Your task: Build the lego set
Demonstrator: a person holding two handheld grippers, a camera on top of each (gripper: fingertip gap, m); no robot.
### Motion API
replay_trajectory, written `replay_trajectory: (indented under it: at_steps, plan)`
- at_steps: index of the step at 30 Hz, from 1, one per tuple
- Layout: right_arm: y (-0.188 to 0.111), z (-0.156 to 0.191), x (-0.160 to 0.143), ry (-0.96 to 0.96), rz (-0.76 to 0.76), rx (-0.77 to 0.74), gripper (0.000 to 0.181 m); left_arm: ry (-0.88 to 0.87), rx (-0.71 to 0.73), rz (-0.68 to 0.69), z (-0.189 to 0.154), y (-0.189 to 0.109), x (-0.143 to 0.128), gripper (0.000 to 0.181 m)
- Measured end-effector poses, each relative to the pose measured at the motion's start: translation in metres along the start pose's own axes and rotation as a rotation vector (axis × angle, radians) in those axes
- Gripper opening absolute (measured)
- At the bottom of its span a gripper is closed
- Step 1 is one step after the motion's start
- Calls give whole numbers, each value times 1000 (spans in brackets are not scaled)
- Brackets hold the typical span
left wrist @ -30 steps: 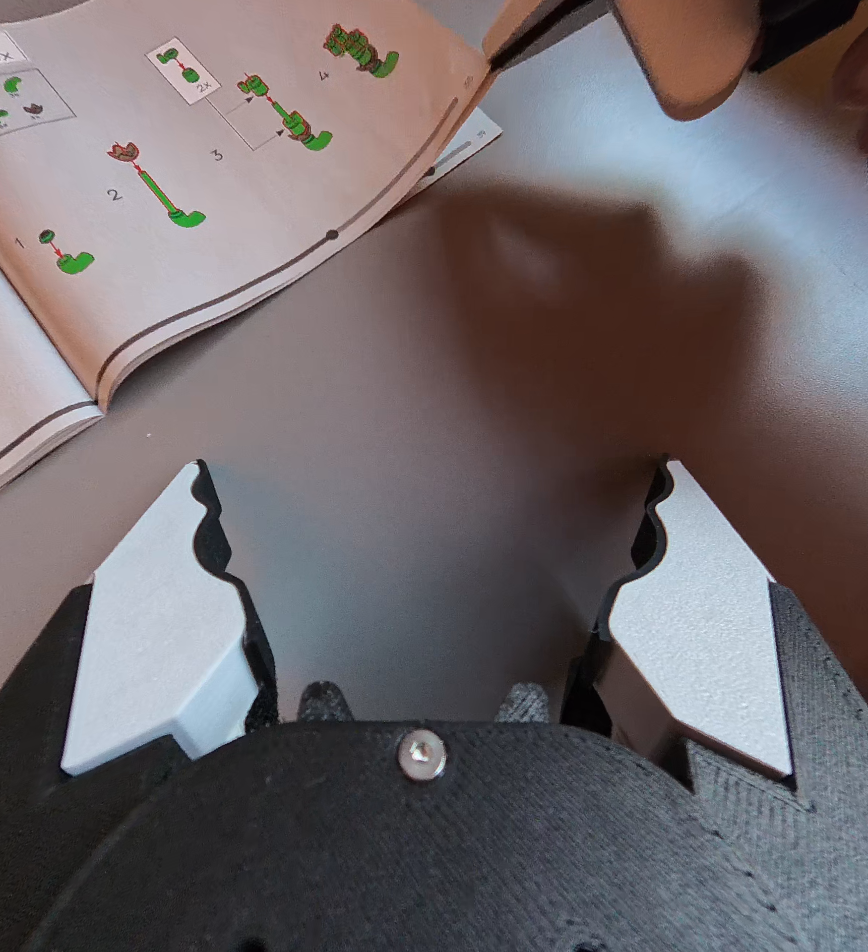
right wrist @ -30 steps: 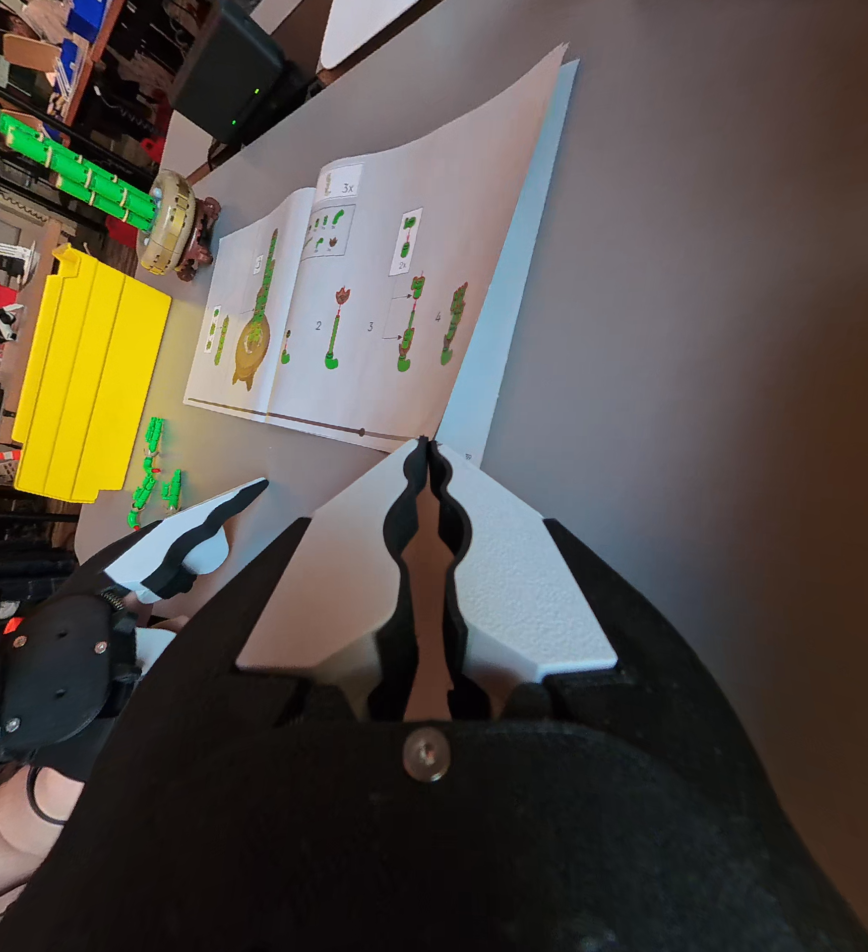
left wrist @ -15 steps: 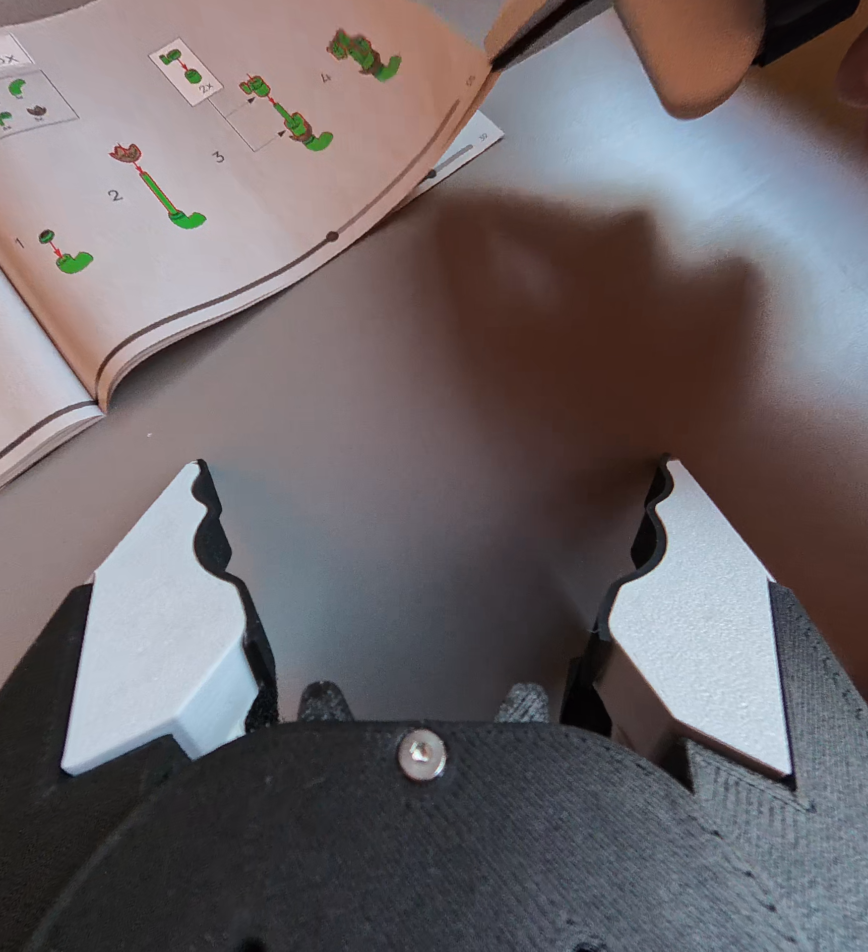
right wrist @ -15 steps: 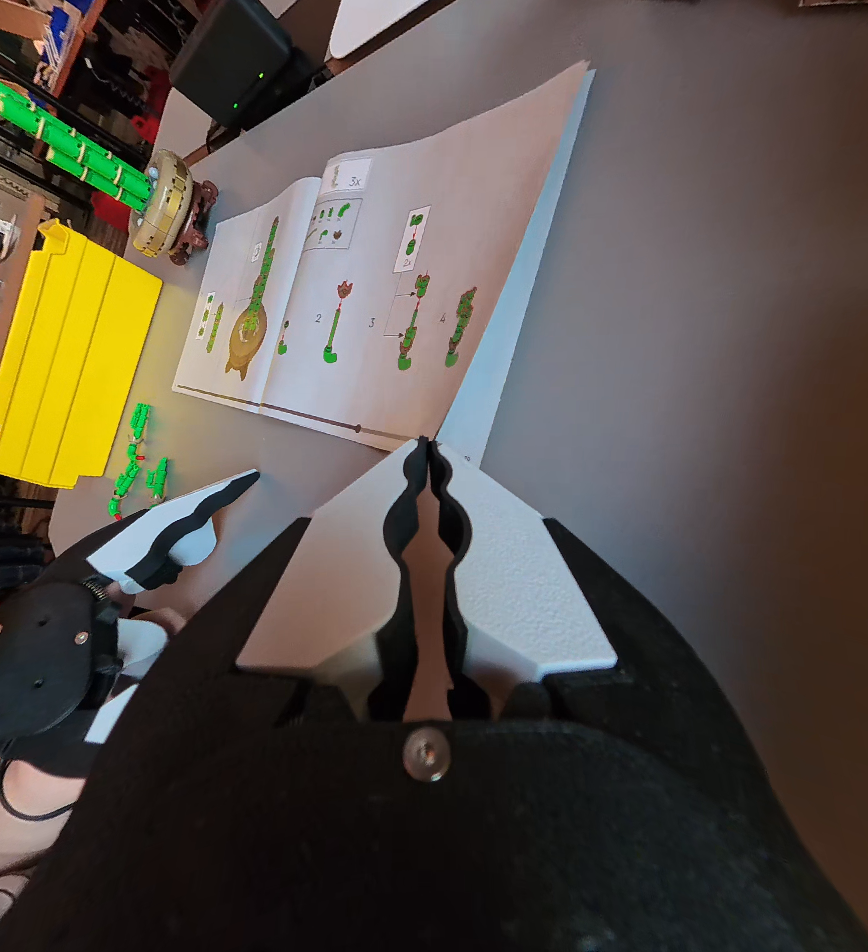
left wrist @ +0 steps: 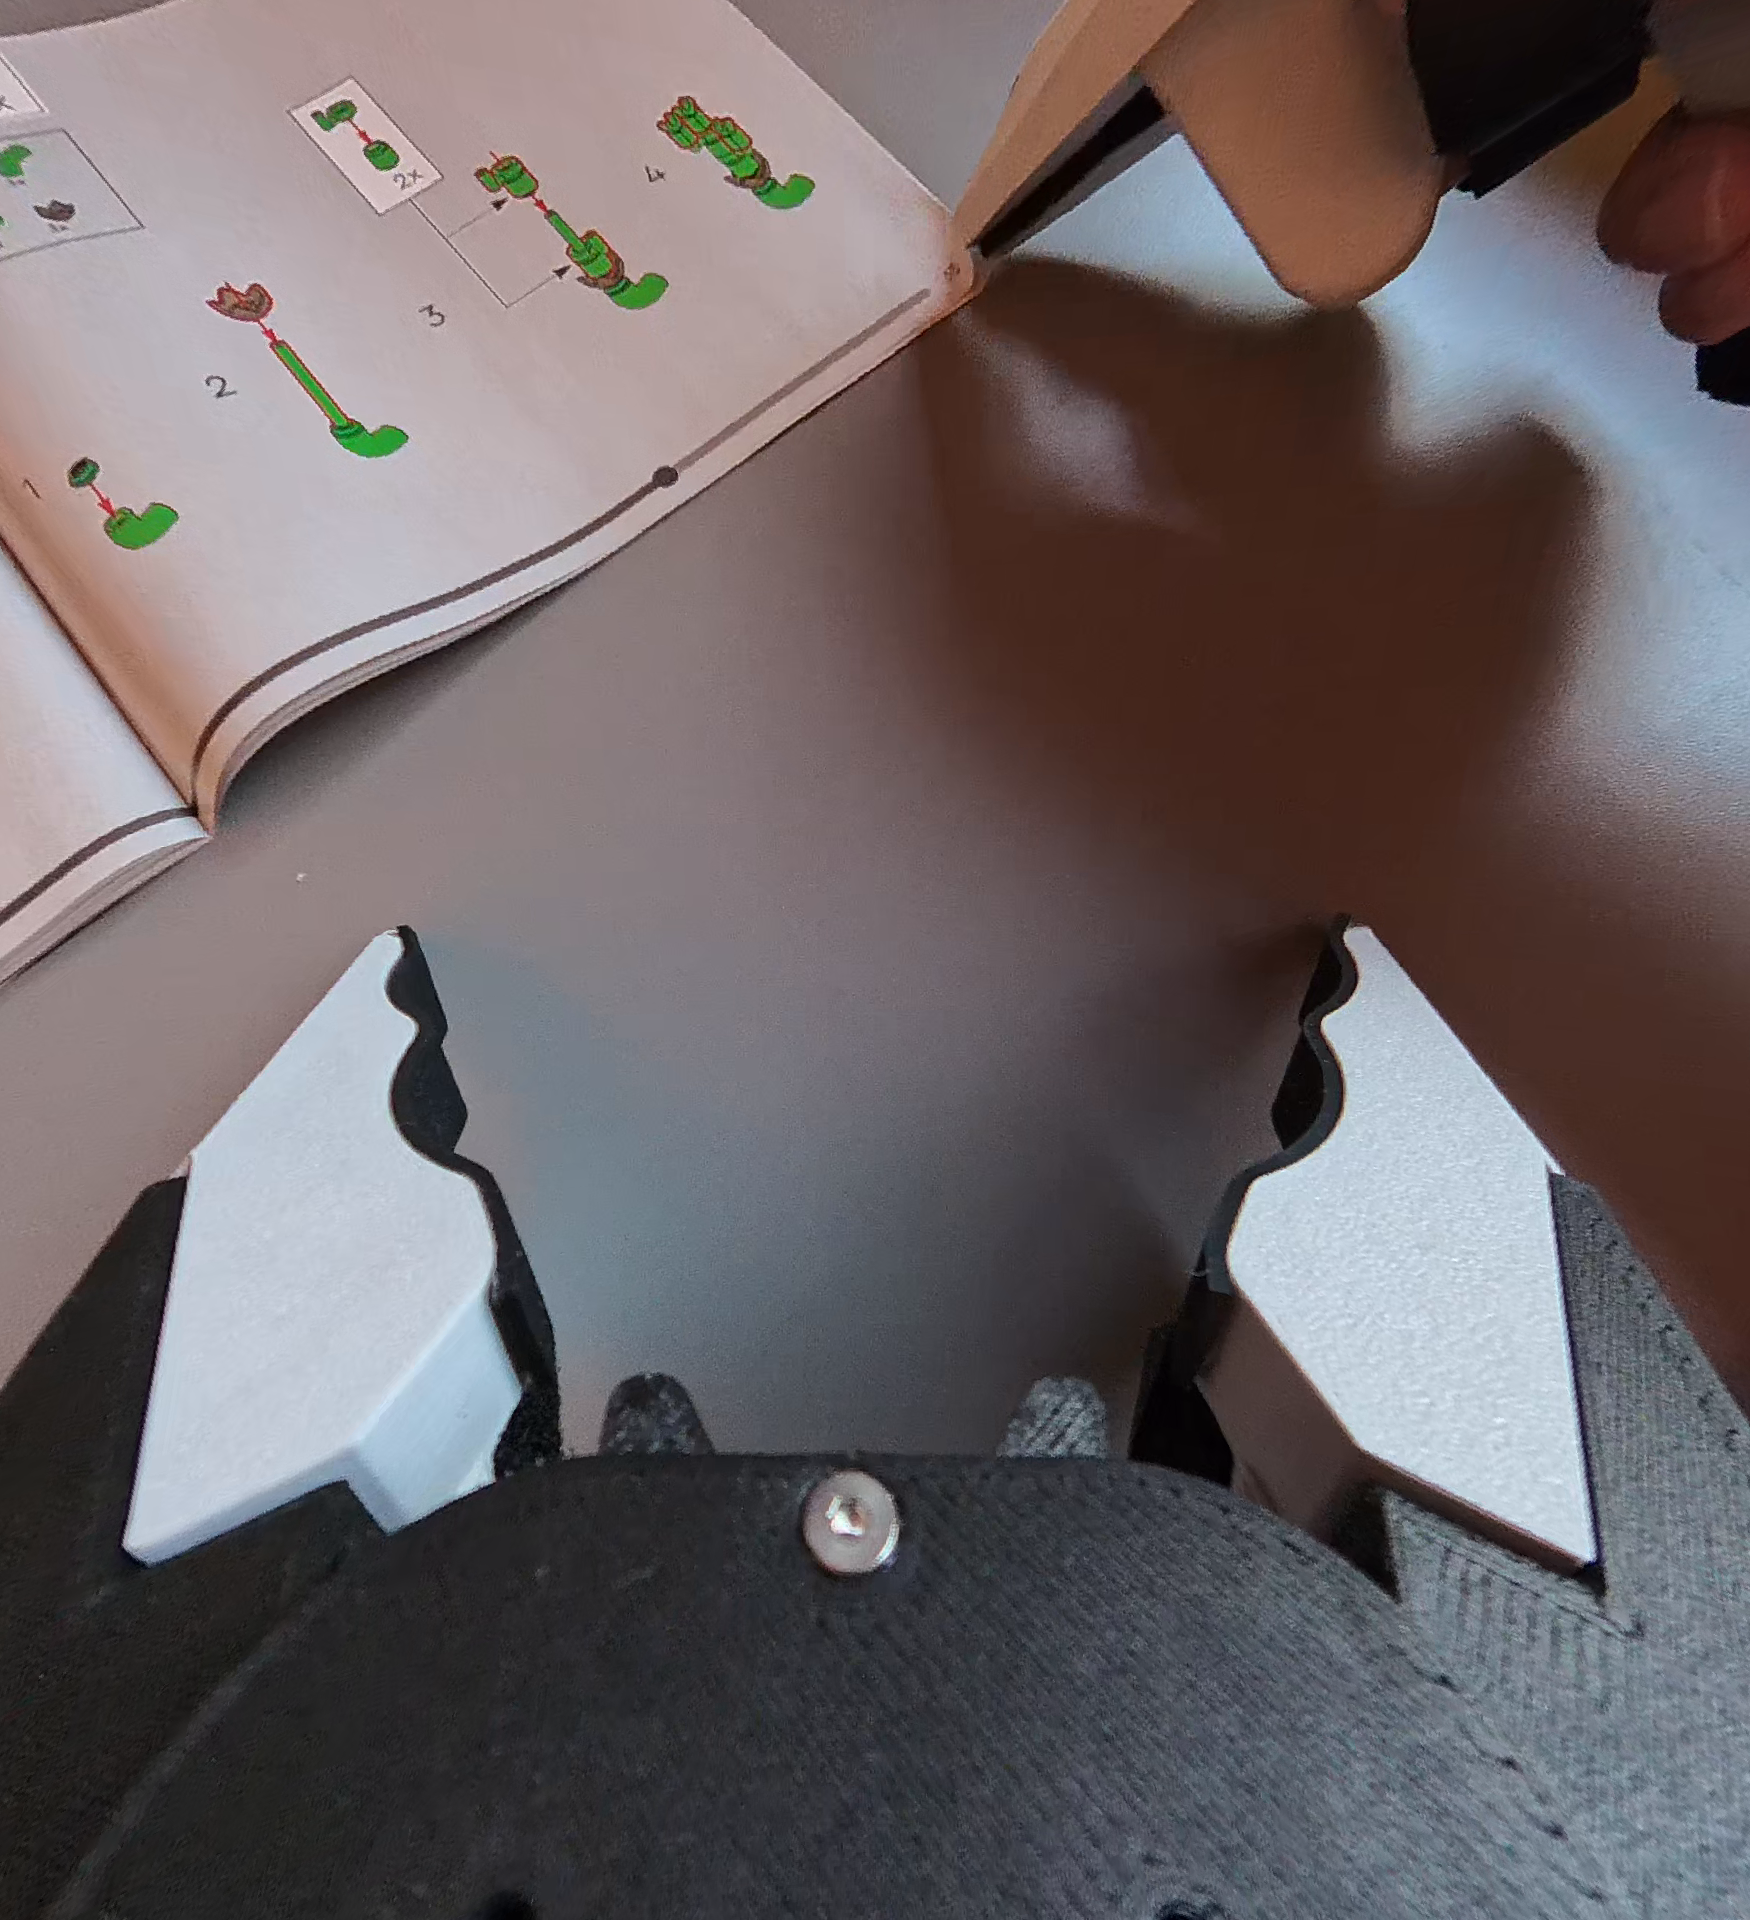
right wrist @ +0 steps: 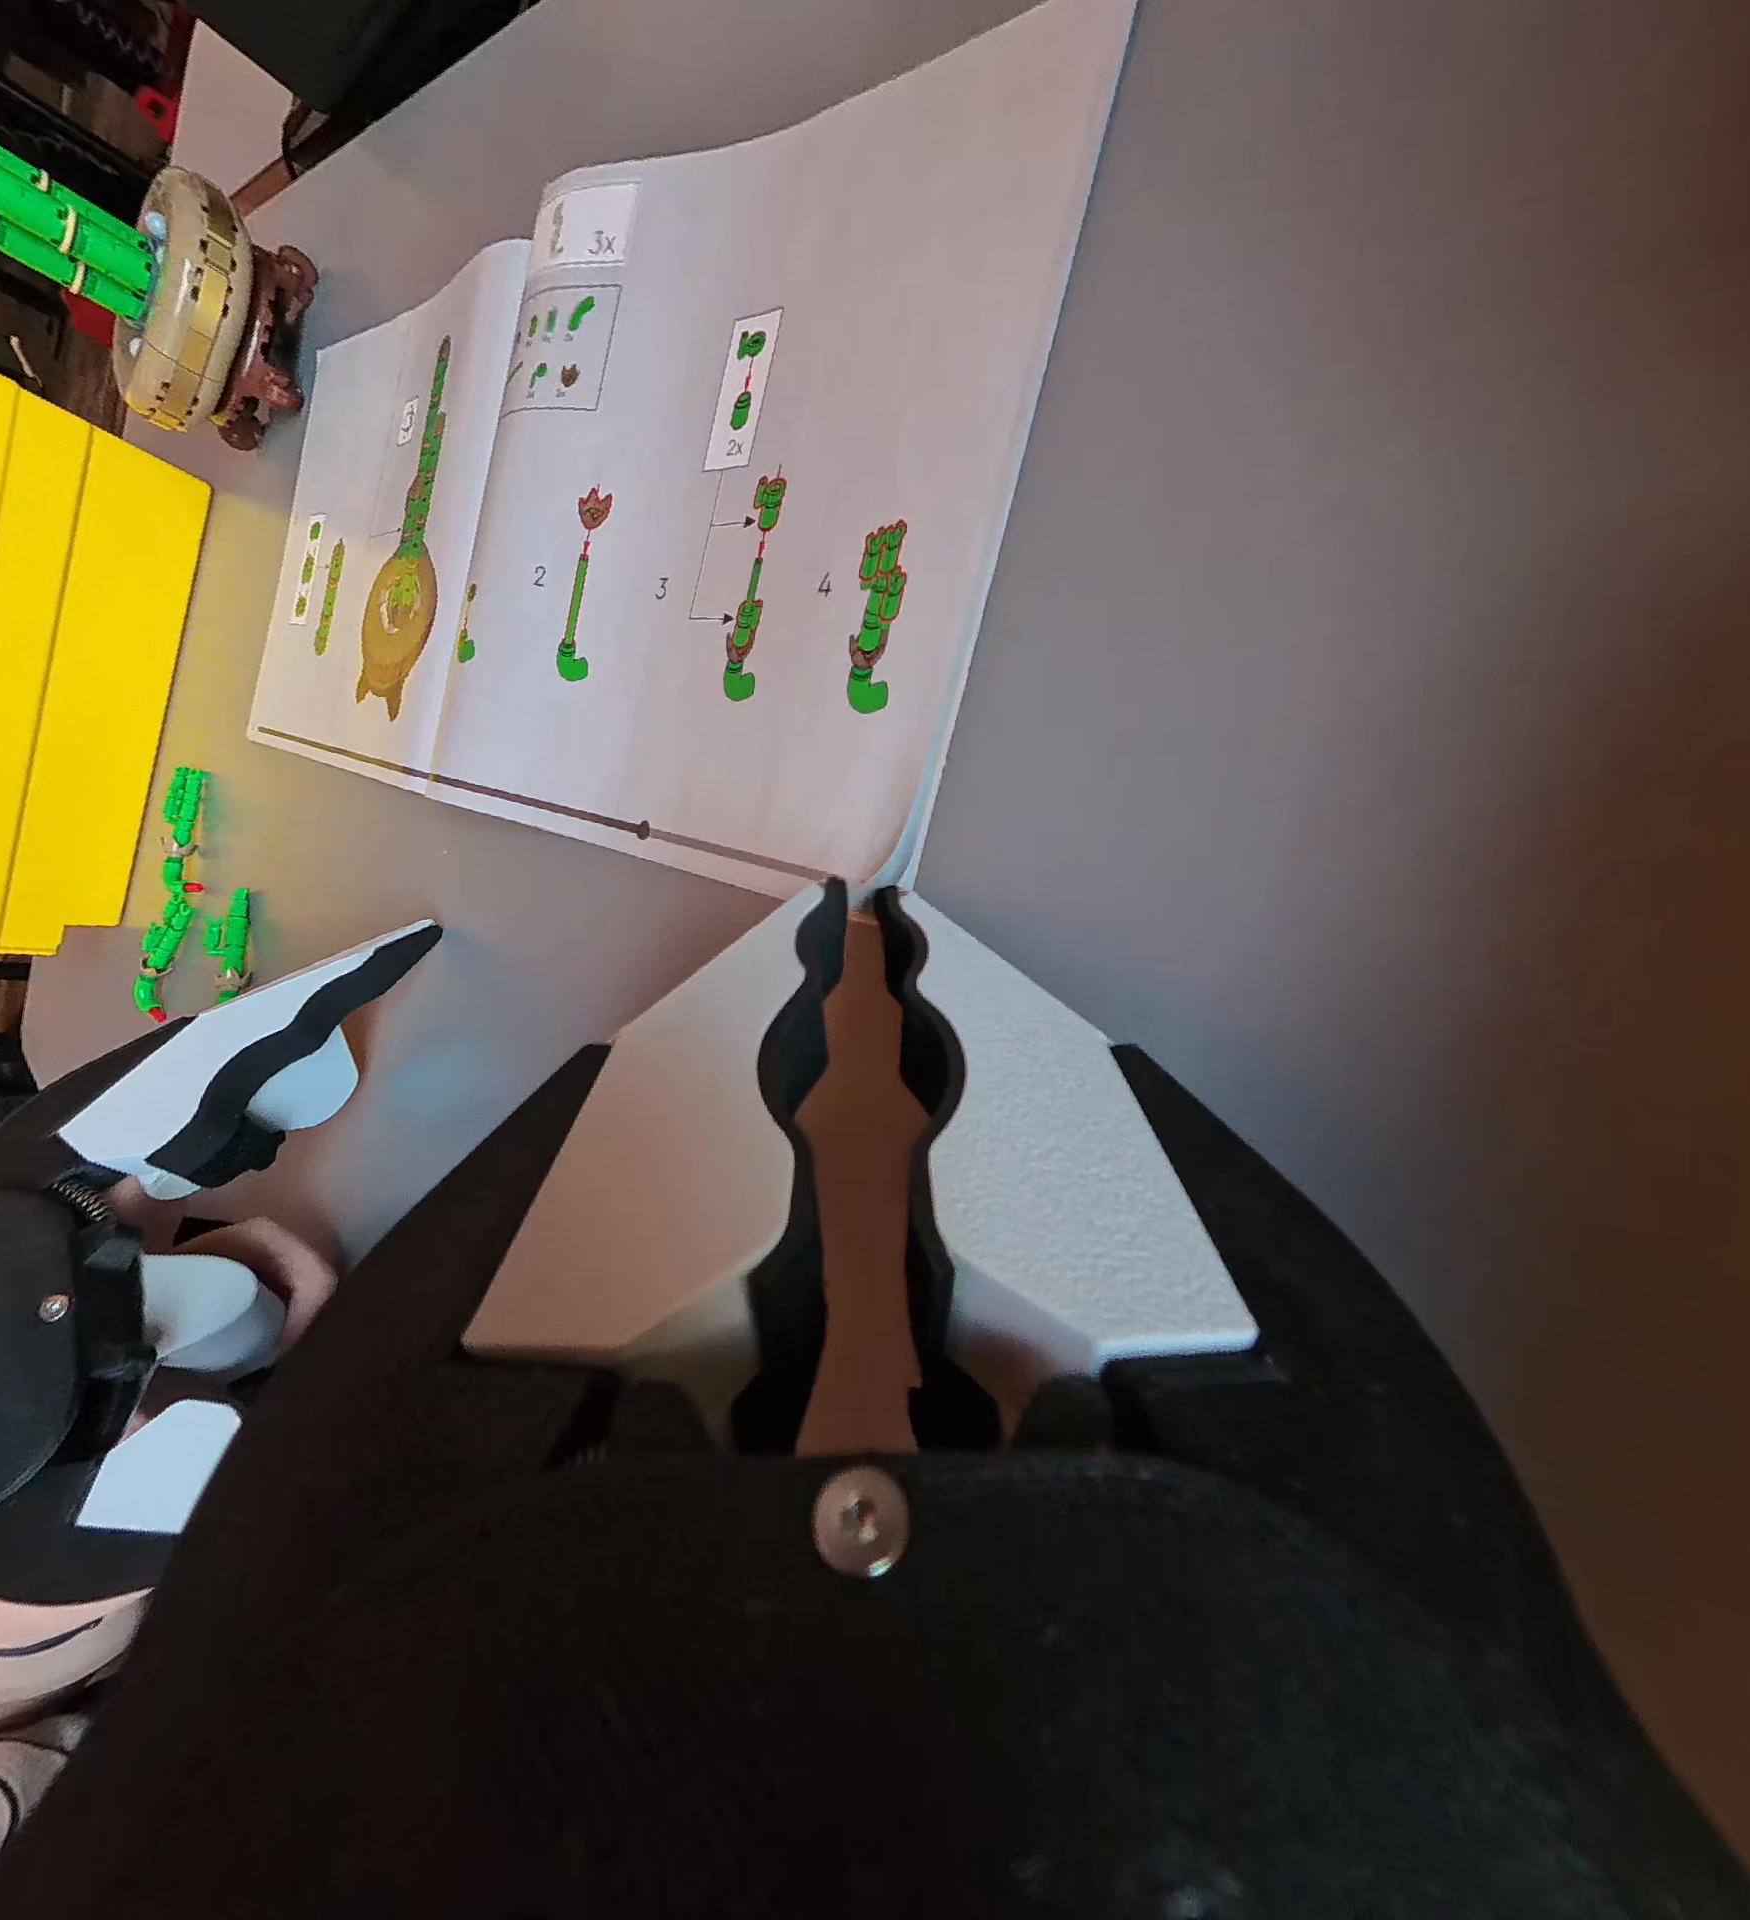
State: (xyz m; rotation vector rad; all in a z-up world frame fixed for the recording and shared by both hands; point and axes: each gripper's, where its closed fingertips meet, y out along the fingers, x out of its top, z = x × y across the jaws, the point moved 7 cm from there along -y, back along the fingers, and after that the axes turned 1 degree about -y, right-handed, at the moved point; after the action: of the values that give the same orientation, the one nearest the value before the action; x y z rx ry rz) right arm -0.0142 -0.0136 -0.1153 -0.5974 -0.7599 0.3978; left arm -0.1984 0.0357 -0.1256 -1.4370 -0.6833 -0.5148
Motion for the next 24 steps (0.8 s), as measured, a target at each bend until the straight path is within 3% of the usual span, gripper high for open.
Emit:
replay_trajectory:
  at_steps: [15, 24]
  plan:
    - [-3, 2, 6, 22, -4, 65, 10, 0, 0, 0, 0, 0, 0, 158]
    - [-2, 1, 8, -2, 39, 25, 10, 0, 0, 0, 0, 0, 0, 158]
